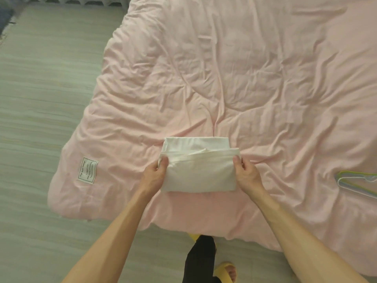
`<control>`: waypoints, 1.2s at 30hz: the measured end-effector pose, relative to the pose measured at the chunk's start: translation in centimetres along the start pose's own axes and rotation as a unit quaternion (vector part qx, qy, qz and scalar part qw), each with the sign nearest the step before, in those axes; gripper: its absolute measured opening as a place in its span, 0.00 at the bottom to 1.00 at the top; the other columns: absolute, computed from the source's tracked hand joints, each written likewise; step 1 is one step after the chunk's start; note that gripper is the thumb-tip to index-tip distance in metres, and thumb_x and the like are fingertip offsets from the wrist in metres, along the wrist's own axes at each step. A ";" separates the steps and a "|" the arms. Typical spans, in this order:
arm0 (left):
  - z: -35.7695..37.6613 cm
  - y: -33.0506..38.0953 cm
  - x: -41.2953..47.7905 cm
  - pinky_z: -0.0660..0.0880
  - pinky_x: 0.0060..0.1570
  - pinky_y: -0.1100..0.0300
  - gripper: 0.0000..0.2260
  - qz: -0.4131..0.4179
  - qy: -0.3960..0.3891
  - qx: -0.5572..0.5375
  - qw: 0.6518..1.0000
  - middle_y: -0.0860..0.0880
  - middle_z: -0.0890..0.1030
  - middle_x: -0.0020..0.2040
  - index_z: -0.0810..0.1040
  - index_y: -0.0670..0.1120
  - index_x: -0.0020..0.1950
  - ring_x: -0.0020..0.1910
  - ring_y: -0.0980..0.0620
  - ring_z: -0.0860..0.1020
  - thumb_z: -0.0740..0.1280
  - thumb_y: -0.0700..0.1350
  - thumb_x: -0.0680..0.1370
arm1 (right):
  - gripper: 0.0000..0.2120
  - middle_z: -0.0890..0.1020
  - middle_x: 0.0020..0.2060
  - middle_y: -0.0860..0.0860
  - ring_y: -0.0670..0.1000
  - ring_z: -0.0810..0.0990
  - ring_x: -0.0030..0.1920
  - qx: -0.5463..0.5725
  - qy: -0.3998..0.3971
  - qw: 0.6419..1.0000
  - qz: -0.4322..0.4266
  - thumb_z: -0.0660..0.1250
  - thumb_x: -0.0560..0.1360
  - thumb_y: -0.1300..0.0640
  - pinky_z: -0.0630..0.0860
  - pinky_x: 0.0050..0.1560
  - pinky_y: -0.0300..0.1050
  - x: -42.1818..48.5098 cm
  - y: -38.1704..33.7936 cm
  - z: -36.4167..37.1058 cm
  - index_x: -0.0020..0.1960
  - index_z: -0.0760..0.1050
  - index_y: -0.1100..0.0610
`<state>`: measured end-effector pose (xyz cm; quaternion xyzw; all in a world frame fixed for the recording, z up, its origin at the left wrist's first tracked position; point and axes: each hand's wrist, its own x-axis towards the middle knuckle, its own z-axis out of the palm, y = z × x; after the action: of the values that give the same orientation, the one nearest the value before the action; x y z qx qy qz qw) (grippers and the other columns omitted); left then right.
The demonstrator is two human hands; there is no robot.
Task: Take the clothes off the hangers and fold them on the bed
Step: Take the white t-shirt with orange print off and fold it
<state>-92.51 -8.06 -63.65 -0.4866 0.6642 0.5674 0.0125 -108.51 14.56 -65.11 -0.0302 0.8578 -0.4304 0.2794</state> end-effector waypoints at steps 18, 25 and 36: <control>2.2 3.0 10.6 0.71 0.53 0.45 0.26 0.026 0.105 0.337 0.935 0.35 0.81 0.53 0.73 0.46 0.62 0.56 0.35 0.78 0.43 0.60 0.84 | 0.22 0.82 0.55 0.60 0.65 0.77 0.56 -0.115 0.140 0.977 0.112 0.50 0.84 0.42 0.64 0.47 0.50 8.1 -0.8 6.0 0.55 0.74 0.57; 2.6 2.6 12.4 0.71 0.55 0.47 0.23 -0.018 0.112 0.336 0.935 0.41 0.81 0.58 0.74 0.57 0.67 0.58 0.37 0.78 0.46 0.64 0.83 | 0.17 0.80 0.47 0.56 0.64 0.79 0.52 -0.139 0.140 0.976 0.097 0.52 0.83 0.41 0.69 0.46 0.52 9.4 -0.7 6.6 0.52 0.70 0.53; 6.6 -2.8 8.8 0.45 0.76 0.41 0.26 0.242 0.031 0.473 0.847 0.53 0.50 0.82 0.53 0.59 0.81 0.81 0.48 0.48 0.48 0.58 0.83 | 0.27 0.55 0.81 0.50 0.52 0.49 0.81 -0.359 0.031 0.909 -0.211 0.47 0.82 0.42 0.46 0.77 0.60 5.3 1.6 11.7 0.80 0.56 0.46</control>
<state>-98.86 -8.22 -73.06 -0.2627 0.9488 0.1544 0.0830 -106.72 5.58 -74.24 -0.2959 0.9360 -0.1432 0.1259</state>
